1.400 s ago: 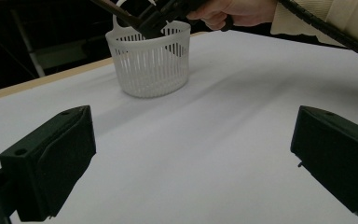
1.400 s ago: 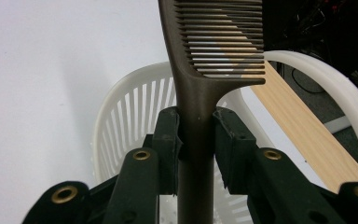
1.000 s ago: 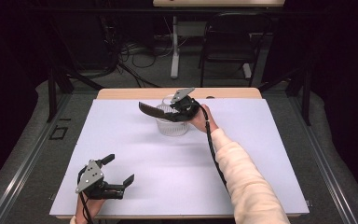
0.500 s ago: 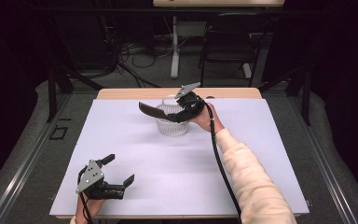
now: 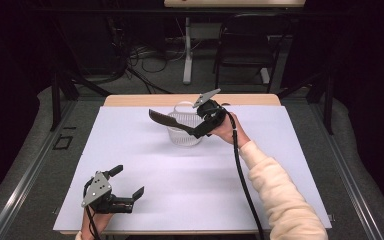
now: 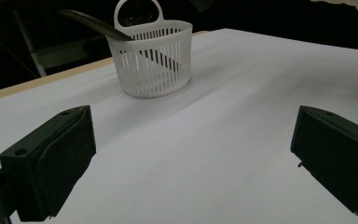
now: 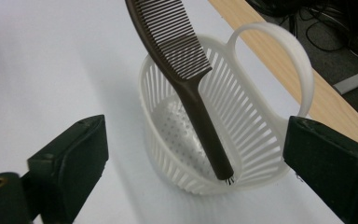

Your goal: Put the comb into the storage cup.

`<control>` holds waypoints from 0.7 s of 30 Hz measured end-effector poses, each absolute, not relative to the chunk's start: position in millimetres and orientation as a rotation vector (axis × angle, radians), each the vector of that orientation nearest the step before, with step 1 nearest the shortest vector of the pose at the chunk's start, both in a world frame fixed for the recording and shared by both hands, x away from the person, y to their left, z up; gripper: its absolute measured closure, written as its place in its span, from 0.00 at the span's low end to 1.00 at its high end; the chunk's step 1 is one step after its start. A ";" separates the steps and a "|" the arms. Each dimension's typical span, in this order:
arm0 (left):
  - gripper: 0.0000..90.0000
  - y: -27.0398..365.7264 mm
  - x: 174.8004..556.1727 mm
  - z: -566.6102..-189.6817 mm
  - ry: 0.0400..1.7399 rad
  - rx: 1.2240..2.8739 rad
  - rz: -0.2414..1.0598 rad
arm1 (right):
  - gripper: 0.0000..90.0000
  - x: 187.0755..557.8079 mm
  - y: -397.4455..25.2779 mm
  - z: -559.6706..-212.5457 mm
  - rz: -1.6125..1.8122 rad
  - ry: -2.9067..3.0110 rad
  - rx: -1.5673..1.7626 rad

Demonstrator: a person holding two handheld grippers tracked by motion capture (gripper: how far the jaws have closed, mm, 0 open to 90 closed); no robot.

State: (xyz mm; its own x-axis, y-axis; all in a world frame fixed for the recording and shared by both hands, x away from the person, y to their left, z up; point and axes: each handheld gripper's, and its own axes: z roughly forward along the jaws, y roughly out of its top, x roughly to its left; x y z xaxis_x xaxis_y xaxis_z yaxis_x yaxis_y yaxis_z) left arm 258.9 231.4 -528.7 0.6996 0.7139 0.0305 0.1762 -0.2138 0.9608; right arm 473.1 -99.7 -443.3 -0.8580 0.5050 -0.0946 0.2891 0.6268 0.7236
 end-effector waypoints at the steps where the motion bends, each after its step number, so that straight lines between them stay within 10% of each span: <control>1: 0.00 231.3 258.9 -528.6 0.711 1.751 0.579 | 0.06 471.2 -101.2 -443.6 1.063 2.568 0.636; 21: 0.00 230.8 259.1 -528.9 0.711 1.755 0.579 | 0.00 434.3 -126.4 -449.5 0.973 2.623 0.654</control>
State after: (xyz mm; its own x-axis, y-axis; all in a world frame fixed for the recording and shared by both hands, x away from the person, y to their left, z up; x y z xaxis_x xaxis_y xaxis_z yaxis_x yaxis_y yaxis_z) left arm 259.1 230.8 -528.9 0.7001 0.7133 0.0328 0.1771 -0.2179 0.9598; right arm 434.3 -126.4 -449.5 -0.8624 0.4981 -0.0905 0.3186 0.6730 0.6675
